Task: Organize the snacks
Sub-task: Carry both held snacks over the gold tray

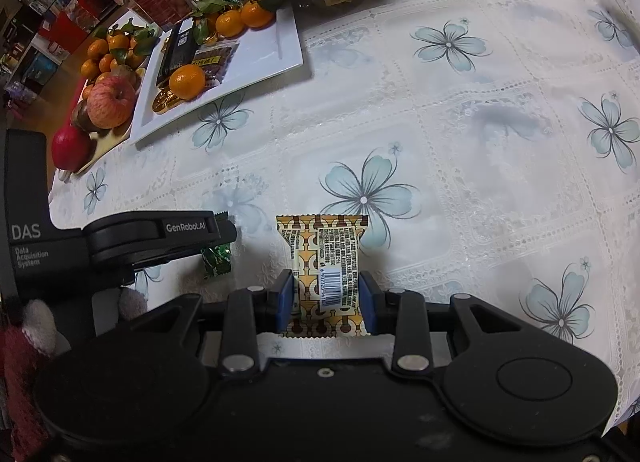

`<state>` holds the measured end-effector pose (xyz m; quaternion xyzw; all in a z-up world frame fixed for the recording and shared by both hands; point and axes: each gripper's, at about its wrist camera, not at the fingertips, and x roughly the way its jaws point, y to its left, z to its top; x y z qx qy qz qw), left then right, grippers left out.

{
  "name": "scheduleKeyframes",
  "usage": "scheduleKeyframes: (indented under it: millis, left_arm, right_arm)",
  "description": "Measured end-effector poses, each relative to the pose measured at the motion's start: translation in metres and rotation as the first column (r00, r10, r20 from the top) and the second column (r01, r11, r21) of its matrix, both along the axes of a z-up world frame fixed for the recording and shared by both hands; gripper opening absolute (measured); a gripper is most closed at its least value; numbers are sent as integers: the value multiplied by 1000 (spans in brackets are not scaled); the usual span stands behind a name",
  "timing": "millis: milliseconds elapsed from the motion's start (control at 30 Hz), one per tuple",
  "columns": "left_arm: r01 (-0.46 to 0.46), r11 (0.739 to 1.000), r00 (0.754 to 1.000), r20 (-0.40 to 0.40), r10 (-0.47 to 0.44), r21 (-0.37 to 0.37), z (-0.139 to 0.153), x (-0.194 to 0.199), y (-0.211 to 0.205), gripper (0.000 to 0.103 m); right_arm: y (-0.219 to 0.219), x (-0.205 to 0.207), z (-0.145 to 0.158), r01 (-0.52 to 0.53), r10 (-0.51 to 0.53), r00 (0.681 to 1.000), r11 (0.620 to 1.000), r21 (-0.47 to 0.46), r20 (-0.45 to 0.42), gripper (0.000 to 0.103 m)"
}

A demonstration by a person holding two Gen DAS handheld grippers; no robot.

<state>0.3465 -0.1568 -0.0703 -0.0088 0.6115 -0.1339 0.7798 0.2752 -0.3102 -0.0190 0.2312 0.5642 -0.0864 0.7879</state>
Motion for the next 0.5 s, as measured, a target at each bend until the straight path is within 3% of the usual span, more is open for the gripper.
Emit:
scheduleKeyframes:
  millis: [300, 500]
  left_arm:
    - [-31, 999, 996, 78, 33, -20, 21, -13, 11, 23]
    - [-60, 997, 994, 90, 65, -56, 37, -40, 38, 23]
  right_arm:
    - [-1, -2, 0, -3, 3, 1000, 1000, -19, 5, 36]
    - [-1, -12, -2, 12, -9, 999, 998, -69, 42, 36]
